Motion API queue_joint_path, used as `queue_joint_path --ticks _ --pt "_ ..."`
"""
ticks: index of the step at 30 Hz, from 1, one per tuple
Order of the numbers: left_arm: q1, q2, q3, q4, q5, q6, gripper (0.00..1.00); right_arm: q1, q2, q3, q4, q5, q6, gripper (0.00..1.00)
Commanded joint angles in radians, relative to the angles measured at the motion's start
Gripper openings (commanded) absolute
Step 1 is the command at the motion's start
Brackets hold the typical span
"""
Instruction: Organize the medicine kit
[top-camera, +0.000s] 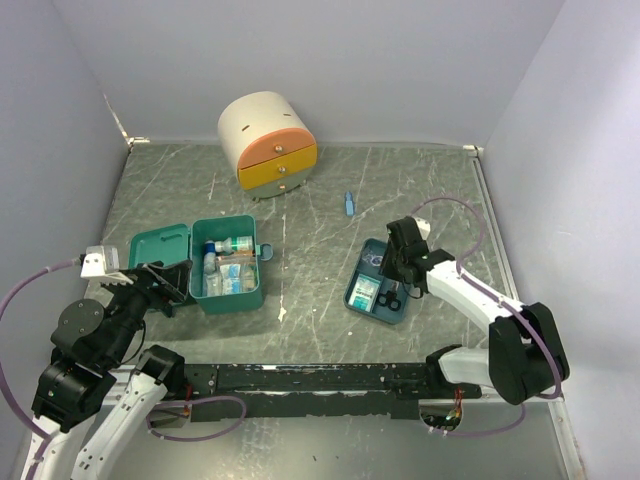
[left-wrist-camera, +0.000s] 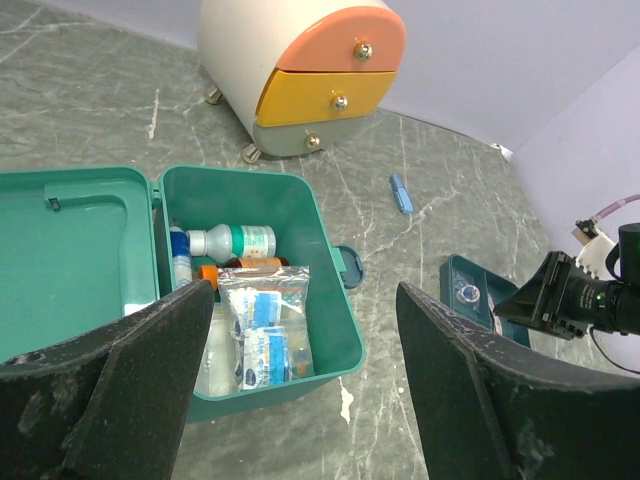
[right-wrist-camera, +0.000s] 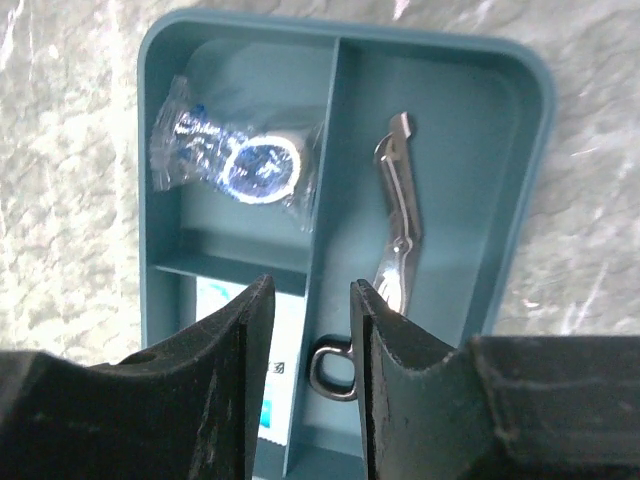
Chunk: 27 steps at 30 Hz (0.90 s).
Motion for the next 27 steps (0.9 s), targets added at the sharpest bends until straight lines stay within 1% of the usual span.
queue_joint_path --ticks 1,6,9,14,18,23,27 --pt "0.008 0.011 -0.001 0.008 -0.001 0.001 0.85 0.005 -0.012 -0.043 0.041 -0.122 0.031 0.36" --pt "0.009 0.011 -0.002 0.007 -0.002 0.0 0.85 0.018 0.011 -0.055 0.038 -0.134 0.038 0.36" --pt "0.008 0.011 -0.001 0.007 -0.003 -0.001 0.85 0.029 0.019 -0.07 0.039 -0.122 0.046 0.34" --pt "0.009 0.011 -0.002 0.007 -0.004 -0.001 0.84 0.041 0.053 -0.065 0.037 -0.091 0.033 0.23" --pt "0.01 0.01 -0.001 0.007 -0.004 -0.001 0.84 0.053 0.075 -0.049 0.03 -0.04 0.023 0.16" --pt "0.01 0.007 -0.002 0.007 -0.005 -0.001 0.84 0.064 0.095 -0.022 0.014 0.011 0.01 0.15" --pt "0.01 0.006 -0.003 0.007 -0.004 -0.001 0.85 0.075 0.101 0.002 -0.009 0.049 0.003 0.18"
